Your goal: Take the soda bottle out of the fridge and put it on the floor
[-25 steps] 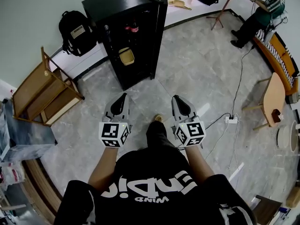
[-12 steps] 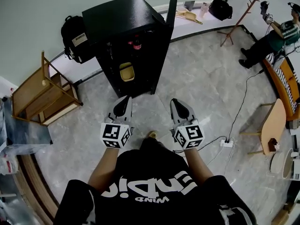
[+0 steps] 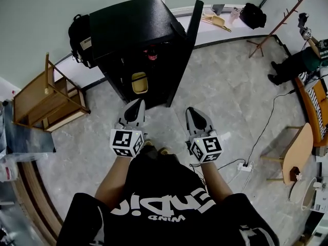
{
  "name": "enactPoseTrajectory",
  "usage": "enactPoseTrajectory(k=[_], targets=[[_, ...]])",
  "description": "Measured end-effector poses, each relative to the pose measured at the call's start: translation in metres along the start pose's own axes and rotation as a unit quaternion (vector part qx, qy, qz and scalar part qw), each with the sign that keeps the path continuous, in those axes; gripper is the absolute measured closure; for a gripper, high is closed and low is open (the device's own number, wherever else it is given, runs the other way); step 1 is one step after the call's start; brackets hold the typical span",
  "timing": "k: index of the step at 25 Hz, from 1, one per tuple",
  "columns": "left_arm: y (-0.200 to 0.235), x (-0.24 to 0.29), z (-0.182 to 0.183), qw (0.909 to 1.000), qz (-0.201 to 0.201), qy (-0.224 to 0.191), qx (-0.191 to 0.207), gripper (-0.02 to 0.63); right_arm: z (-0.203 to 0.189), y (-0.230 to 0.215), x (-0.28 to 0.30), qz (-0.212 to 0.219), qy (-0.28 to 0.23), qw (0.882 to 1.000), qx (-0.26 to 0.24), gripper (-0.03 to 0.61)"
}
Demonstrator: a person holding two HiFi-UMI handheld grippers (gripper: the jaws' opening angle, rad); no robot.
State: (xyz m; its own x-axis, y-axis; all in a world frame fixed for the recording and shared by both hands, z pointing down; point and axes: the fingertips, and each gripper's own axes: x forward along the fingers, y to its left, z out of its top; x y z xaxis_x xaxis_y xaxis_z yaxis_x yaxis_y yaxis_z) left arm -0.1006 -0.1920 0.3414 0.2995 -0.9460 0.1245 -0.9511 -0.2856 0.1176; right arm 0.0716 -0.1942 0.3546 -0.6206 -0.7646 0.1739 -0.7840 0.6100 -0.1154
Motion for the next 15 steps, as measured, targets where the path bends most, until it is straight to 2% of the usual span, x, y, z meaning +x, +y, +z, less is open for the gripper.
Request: enactPoseTrajectory(k=[4, 15], targets=[[0.015, 0.026, -0.001, 0.9999, -0.003, 0.010, 0.009, 0.607, 0.001, -0.008, 0.027, -0.004, 0.002, 1.000, 0.004, 0.554], [0.057, 0.086, -0.006, 0.9985, -0.044, 0.024, 0.020, 0.606, -0.005, -0.027, 0.087, -0.043, 0.013, 0.999, 0.017, 0.554]])
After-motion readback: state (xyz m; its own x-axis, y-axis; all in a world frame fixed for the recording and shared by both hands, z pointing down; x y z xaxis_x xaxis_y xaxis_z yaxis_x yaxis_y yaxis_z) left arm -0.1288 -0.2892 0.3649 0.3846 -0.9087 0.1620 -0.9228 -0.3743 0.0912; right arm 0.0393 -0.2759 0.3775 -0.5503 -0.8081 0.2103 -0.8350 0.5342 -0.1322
